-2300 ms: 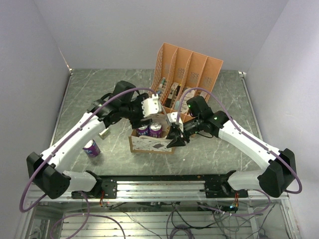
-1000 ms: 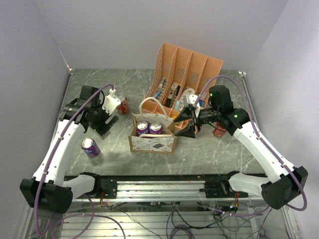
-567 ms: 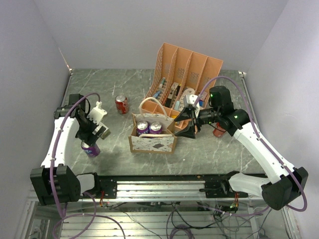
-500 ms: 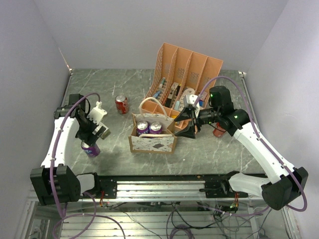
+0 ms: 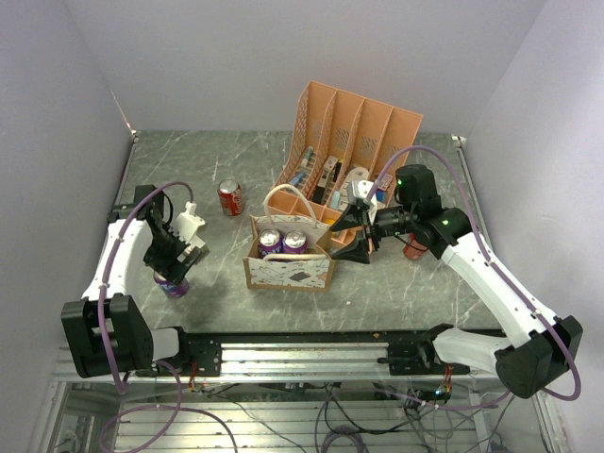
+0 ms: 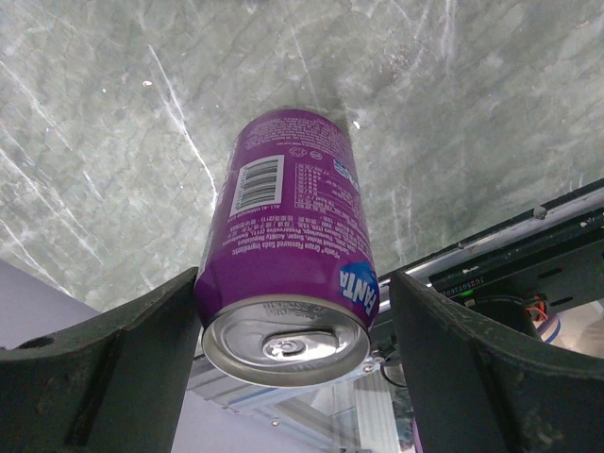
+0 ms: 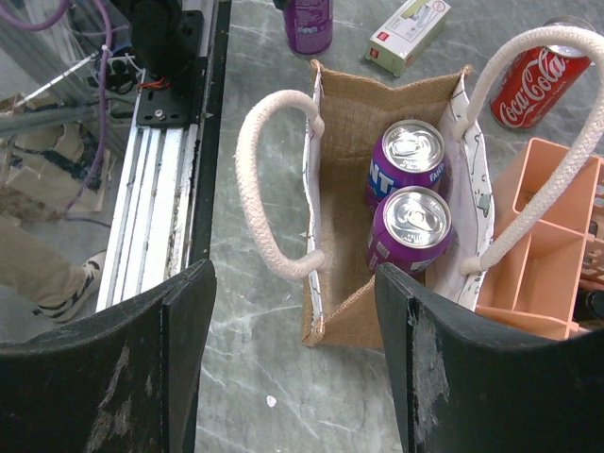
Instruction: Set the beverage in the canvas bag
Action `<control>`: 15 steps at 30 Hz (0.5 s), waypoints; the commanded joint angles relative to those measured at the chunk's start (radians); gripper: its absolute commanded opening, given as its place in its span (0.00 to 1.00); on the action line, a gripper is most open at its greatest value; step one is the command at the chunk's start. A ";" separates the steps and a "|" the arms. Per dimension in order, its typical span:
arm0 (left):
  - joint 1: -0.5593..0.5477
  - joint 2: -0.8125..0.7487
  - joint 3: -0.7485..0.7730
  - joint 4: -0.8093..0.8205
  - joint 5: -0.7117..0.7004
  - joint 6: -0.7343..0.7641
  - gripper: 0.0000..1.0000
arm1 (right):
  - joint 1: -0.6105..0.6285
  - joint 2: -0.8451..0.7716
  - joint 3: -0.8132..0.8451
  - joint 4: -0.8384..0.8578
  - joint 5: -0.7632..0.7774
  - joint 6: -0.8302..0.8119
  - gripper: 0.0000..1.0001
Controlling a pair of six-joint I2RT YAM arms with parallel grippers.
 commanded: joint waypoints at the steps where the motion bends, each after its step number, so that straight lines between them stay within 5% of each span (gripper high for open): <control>1: 0.011 0.001 -0.024 0.033 -0.013 -0.022 0.86 | -0.010 -0.012 -0.008 0.019 -0.007 0.012 0.68; 15: 0.010 -0.073 0.008 0.042 0.051 -0.042 0.61 | -0.016 -0.004 -0.023 0.028 -0.018 0.010 0.69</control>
